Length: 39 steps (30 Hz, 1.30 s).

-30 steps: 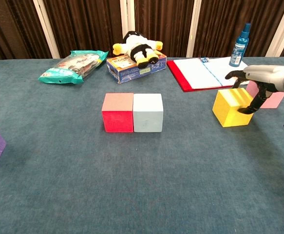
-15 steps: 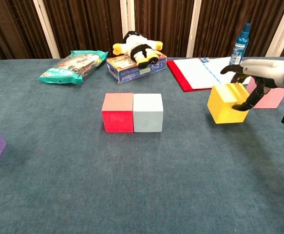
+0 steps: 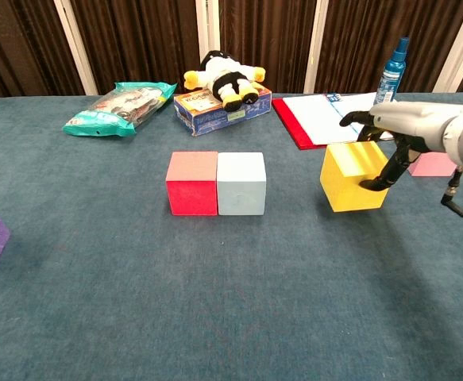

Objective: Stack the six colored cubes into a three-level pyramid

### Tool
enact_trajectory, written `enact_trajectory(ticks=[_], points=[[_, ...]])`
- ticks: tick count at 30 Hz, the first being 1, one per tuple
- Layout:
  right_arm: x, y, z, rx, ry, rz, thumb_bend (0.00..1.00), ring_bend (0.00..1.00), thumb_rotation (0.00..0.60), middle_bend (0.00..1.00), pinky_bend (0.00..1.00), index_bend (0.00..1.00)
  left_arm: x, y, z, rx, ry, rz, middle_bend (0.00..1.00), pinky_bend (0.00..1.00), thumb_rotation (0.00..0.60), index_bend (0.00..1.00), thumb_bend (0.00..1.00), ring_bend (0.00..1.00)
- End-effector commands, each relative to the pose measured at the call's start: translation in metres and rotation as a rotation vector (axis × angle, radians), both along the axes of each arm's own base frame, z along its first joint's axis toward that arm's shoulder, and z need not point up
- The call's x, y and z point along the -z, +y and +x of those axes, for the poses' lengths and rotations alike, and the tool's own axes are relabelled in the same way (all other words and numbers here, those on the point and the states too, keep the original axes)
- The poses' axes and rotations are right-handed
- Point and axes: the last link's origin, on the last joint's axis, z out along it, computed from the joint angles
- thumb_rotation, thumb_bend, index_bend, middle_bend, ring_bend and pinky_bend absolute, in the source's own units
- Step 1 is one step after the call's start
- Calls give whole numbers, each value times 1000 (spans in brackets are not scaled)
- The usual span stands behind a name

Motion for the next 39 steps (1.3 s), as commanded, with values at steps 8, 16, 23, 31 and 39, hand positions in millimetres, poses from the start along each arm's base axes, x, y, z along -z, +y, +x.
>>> enact_trajectory(ticks=[8,16,23,31,39], points=[[18,-2,30,27,-30,-25,341,186,600,379,0,0,-2,2,-2,-13,-15,-1,38,0,600,0,48,0],[27,-4,36,43,-23,-22,340,186,600,379,0,0,-3,3,-3,-20,-25,-7,38,0,600,0,48,0],[33,-5,41,38,-18,-19,341,186,600,379,0,0,-4,4,-3,-23,-32,-5,38,0,600,0,48,0],[39,-7,49,26,-5,-26,340,186,600,379,0,0,-4,5,-4,-28,-42,-12,38,0,600,0,48,0],[45,-10,54,26,8,-28,340,186,600,379,0,0,-6,5,-4,-30,-51,-12,38,0,600,0,48,0]])
